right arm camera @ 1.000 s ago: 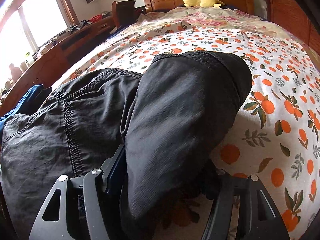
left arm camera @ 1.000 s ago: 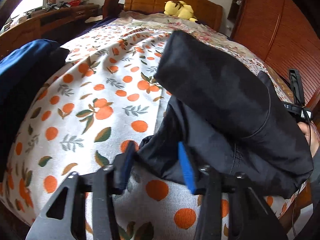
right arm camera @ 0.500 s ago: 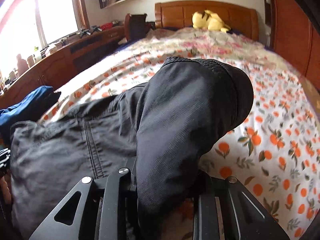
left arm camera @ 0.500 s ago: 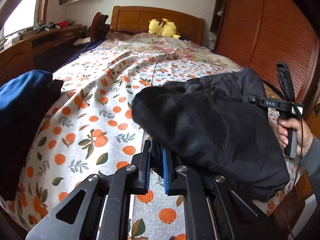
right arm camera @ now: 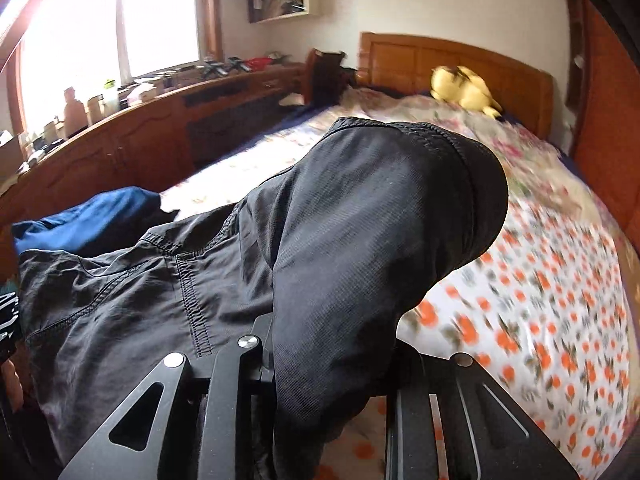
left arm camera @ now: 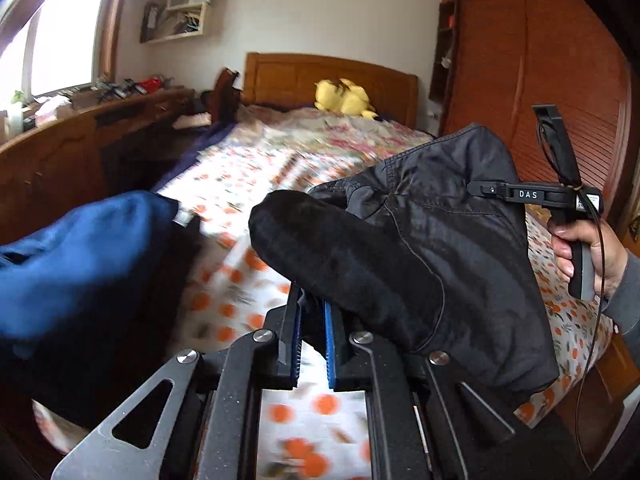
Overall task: Fold large clothes
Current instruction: 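Close the left tool on the bundle while the right tool holds it up, then carry the bundle to the bed edge by the desk and open both tools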
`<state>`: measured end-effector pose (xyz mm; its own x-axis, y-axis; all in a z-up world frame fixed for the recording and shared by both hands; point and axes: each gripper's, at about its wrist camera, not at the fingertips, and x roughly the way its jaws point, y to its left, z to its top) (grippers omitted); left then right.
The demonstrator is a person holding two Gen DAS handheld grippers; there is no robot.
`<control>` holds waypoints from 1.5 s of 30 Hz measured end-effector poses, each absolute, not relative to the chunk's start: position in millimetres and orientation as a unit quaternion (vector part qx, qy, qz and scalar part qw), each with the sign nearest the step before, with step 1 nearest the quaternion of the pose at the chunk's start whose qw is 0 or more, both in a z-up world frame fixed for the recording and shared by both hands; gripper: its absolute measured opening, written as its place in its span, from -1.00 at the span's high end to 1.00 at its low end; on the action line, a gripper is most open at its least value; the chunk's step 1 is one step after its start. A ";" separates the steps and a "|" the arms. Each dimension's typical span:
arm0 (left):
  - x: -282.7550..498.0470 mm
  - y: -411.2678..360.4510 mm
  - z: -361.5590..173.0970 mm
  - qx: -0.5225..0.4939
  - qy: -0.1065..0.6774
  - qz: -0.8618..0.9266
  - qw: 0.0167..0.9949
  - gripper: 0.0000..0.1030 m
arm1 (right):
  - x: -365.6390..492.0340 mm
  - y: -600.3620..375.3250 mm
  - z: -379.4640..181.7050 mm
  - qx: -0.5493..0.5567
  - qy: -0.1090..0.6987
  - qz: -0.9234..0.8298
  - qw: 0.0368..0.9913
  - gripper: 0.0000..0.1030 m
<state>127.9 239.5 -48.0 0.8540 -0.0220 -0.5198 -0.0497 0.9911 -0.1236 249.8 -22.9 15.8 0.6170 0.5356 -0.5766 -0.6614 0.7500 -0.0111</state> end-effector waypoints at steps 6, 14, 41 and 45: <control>105.2 323.6 -11.0 -0.062 0.241 0.073 0.966 0.81 | 246.8 81.8 59.9 -0.133 0.247 0.382 0.881 0.52; 57.8 439.1 22.5 -0.061 0.215 0.202 0.954 0.81 | 231.7 227.0 84.5 -0.127 0.239 0.460 0.846 0.51; 17.2 425.7 37.4 -0.068 0.200 0.263 0.941 -0.77 | 150.6 164.6 40.4 -0.168 0.255 0.497 0.812 -0.19; 32.2 384.2 51.6 -0.060 0.190 0.228 0.953 -0.77 | 137.5 104.4 53.2 -0.154 0.245 0.489 0.823 -0.29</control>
<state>32.2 384.2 51.6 0.8238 0.4116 -0.3897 -0.4569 0.8891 -0.0268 137.5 104.4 53.2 0.4023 0.7291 -0.5537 -0.8800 0.4747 -0.0142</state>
